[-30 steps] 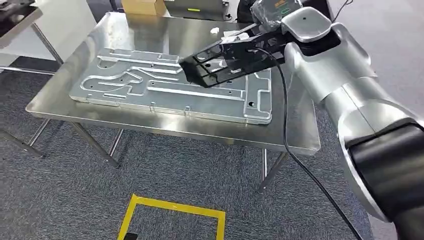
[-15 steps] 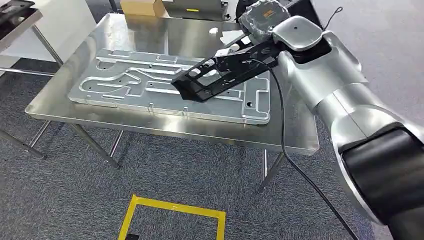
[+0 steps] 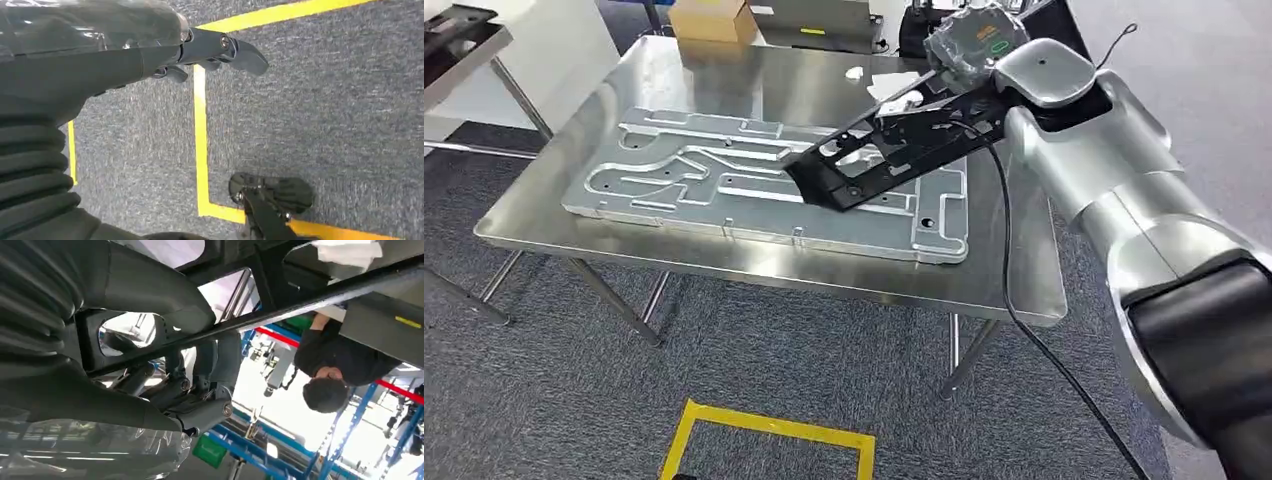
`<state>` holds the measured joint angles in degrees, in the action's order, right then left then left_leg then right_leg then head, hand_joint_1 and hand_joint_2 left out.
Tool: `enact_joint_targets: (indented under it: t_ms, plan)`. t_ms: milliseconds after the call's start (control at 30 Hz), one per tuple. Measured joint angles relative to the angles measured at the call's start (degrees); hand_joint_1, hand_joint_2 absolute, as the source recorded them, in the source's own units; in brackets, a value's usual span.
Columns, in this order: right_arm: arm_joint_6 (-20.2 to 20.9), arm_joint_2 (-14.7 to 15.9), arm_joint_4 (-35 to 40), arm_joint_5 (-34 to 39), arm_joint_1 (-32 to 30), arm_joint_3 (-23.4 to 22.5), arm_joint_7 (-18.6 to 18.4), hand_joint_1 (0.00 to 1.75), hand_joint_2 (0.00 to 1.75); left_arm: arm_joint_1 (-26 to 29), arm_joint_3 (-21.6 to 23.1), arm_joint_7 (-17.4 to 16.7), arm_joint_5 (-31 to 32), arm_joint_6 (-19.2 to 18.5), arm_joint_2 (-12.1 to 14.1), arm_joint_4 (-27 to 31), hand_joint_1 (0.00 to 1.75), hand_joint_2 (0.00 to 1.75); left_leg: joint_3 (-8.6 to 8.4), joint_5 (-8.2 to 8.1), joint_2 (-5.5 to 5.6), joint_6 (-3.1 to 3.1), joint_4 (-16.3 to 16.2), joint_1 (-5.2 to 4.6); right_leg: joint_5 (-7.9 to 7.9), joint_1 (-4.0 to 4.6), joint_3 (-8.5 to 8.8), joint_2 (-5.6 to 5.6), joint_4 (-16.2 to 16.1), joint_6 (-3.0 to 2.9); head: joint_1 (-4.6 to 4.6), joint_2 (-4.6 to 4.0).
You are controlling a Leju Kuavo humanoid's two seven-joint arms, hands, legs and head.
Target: Take the parts from the cabinet and place them on the table.
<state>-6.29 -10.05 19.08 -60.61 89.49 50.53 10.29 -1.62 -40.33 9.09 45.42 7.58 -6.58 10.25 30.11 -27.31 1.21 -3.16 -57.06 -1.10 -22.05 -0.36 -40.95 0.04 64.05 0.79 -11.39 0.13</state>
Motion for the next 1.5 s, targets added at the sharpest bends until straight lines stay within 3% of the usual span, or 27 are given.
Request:
enact_joint_targets:
  t_ms: [33, 67, 167, 233, 267, 367, 400, 433, 467, 533, 567, 600, 633, 667, 700, 833, 933, 1067, 1233, 1400, 1500]
  plan:
    - [0.0, 0.3, 0.3, 0.0, 0.0, 0.1, -0.2, 1.75, 1.75, 0.1, 0.0, 0.0, 0.0, -0.1, 0.0, 0.0, 0.0, 1.75, -0.61, -0.76, 0.0, 0.25, -0.2, 0.0, 1.77, 0.05, 1.81, 0.0, -5.0, -0.33, 0.02, 0.0]
    - [0.0, 0.5, 0.5, 0.1, 0.0, 0.4, -0.4, 1.75, 1.75, 0.1, 0.0, 0.0, 0.0, -0.2, 0.0, 0.0, 0.0, 1.75, -0.24, -1.23, -0.03, 0.66, -0.2, -0.18, 0.45, 0.26, 2.7, 0.03, -5.1, -0.53, 0.02, -0.02]
    - [0.1, 1.0, 1.3, 0.4, -0.1, 0.6, -0.9, 1.75, 1.75, -0.2, 0.0, -0.3, 0.3, -0.2, 0.1, 0.0, 0.0, 1.75, -1.09, -1.79, -0.07, 1.6, 0.1, 0.16, -0.28, 0.68, 2.91, 0.15, -5.4, -1.39, -0.06, 0.0]
    - [0.2, 1.3, 1.9, 0.5, -0.1, 0.8, -1.1, 1.75, 1.75, -0.2, 0.0, -0.7, 0.7, 0.1, 0.5, 0.1, 0.0, 1.75, -1.14, -2.82, -0.24, 2.29, -0.4, -0.05, -0.46, -0.15, 4.07, 0.04, -6.3, -1.65, -0.02, 0.02]
    - [0.1, 1.4, 2.1, 0.7, 0.0, 0.8, -1.1, 1.75, 1.75, -0.1, -0.1, -0.7, 0.7, 0.2, 0.2, 0.1, 0.0, 1.75, -0.08, -3.78, -0.43, 2.82, -2.8, -0.12, -0.76, -0.43, 4.56, -0.09, -6.6, -2.08, -0.11, 0.02]
    - [0.1, 1.6, 2.2, 0.9, -0.4, 1.0, -1.1, 1.75, 1.75, -0.3, -0.4, -0.7, 0.6, 0.4, 0.2, 0.1, 0.0, 1.75, 8.54, -7.93, -0.62, 4.09, -16.6, 1.27, -1.96, -0.65, 5.71, -0.04, -6.7, -2.02, -0.11, 0.02]
    - [0.1, 1.8, 2.2, 1.0, -0.8, 1.1, -1.1, 1.75, 1.75, -0.2, -0.5, -0.9, 0.7, 0.5, 0.2, 0.1, 0.0, 1.75, 10.5, -7.34, -0.73, 4.43, -18.7, 1.63, -2.43, -0.8, 6.29, -0.02, -6.7, -1.85, -0.11, 0.02]
    - [0.2, 1.9, 2.2, 1.1, -1.2, 1.2, -1.1, 1.75, 1.75, -0.1, -0.5, -0.9, 0.7, 0.6, 0.2, 0.1, 0.0, 1.75, 10.97, -5.21, -0.78, 4.78, -17.8, 1.93, -2.93, -1.0, 6.95, 0.02, -6.7, -1.59, -0.11, 0.0]
    - [0.2, 2.1, 2.2, 1.2, -1.6, 1.2, -1.1, 1.75, 1.75, 0.0, -0.6, -0.9, 0.7, 0.7, 0.2, 0.1, 0.0, 1.75, 10.34, -1.9, -0.86, 5.17, -14.4, 2.21, -3.47, -1.25, 7.68, 0.02, -6.7, -1.27, -0.11, 0.0]
    - [-0.1, 2.3, 2.2, 1.2, -1.9, 1.3, -1.4, 1.75, 1.75, 0.0, -0.6, -1.2, 1.0, 0.7, 0.2, 0.1, 0.0, 1.75, 7.0, 6.09, -1.26, 5.82, -3.2, 2.89, -4.66, -1.74, 9.24, 0.02, -6.5, -0.42, -0.11, 0.0]
    - [-0.7, 2.3, 2.2, 1.2, -2.0, 1.5, -1.8, 1.75, 1.75, 0.1, -0.6, -1.4, 1.2, 0.7, 0.1, 0.0, 0.0, 1.75, 6.39, 5.51, -1.41, 6.06, -2.3, 2.52, -5.01, -1.42, 9.35, 0.14, -6.6, 0.08, -0.11, -0.02]
    - [-1.5, 2.3, 2.2, 1.2, -2.0, 1.7, -2.1, 1.75, 1.75, 0.0, -0.6, -1.6, 1.8, 0.7, 0.1, 0.0, 0.0, 1.75, 5.85, 5.13, -1.33, 5.2, -1.0, 2.32, -5.02, -1.34, 9.1, 0.32, -6.4, 0.33, -0.13, 0.02]
    - [-2.2, 2.2, 2.2, 1.2, -2.2, 1.8, -2.2, 1.75, 1.75, -0.4, -0.5, -1.7, 2.2, 0.7, 0.1, 0.0, 0.0, 1.75, 5.8, 4.87, -1.26, 4.35, -0.6, 2.75, -5.33, -1.06, 8.89, 0.28, -6.2, 0.42, -0.15, 0.02]
    - [-3.3, 2.1, 2.2, 1.1, -2.6, 1.9, -2.3, 1.75, 1.75, -0.4, -0.5, -1.8, 2.7, 0.6, 0.1, 0.0, 0.0, 1.75, 5.74, 4.71, -1.09, 4.52, -0.5, 2.74, -5.09, -1.08, 8.91, 0.37, -6.3, -0.19, -0.13, 0.02]
    - [-4.6, 1.7, 2.2, 1.1, -3.1, 2.0, -2.3, 1.75, 1.75, -0.4, -0.5, -1.8, 3.1, 0.6, 0.1, 0.0, 0.0, 1.75, 5.74, 4.64, -0.93, 4.43, -0.5, 2.59, -5.01, -1.13, 9.06, 0.16, -6.4, -0.3, -0.13, 0.0]
    - [-10.4, -1.6, 2.2, 1.6, -6.7, 2.4, -1.7, 1.75, 1.75, -0.9, -0.4, -1.6, 4.1, 0.6, 0.2, 0.0, 0.0, 1.75, 5.39, 4.22, -0.81, 3.72, -0.5, 2.33, -5.1, -1.19, 10.06, -0.07, -7.5, -0.33, -0.13, 0.0]
    - [-12.4, -5.0, 2.1, 2.4, -10.9, 3.0, -1.3, 1.75, 1.75, -1.5, -0.4, -1.6, 4.2, 0.9, 0.2, 0.0, 0.0, 1.75, 5.14, 3.97, -0.85, 3.22, -0.5, 2.23, -5.18, -1.21, 10.44, -0.08, -7.8, -0.18, -0.13, 0.02]
    - [-11.1, -8.0, 3.8, 4.9, -16.5, 5.9, -1.9, 1.75, 1.75, -1.6, -0.4, -1.9, 4.1, 1.0, 0.3, 0.0, 0.0, 1.75, 5.1, 4.04, -0.77, 3.11, -0.5, 2.09, -5.16, -1.35, 10.52, -0.3, -7.9, 0.19, -0.13, 0.02]
    - [-10.9, -9.1, 4.5, 7.9, -18.6, 8.5, -3.1, 1.75, 1.75, -1.5, -0.5, -3.7, 4.6, 1.4, 0.4, 0.0, 0.0, 1.75, 5.14, 4.08, -0.73, 3.05, -0.6, 2.02, -5.1, -1.42, 10.49, -0.38, -7.9, 0.74, -0.13, 0.02]
    - [-12.5, -9.1, 3.2, 9.8, -18.9, 8.7, -0.9, 1.75, 1.75, -1.3, -0.5, -4.0, 5.0, 1.4, 0.5, 0.0, 0.0, 1.75, 5.11, 4.11, -0.74, 3.03, -0.6, 2.03, -5.07, -1.41, 10.47, -0.38, -7.9, 0.82, -0.13, 0.02]
    - [-13.2, -9.0, 2.2, 10.0, -19.5, 8.7, 0.7, 1.75, 1.75, -1.1, -0.6, -1.8, 4.5, 0.9, 0.5, 0.0, 0.0, 1.75, 5.08, 4.12, -0.74, 3.04, -0.6, 2.03, -5.07, -1.4, 10.46, -0.38, -7.9, 0.83, -0.13, 0.02]
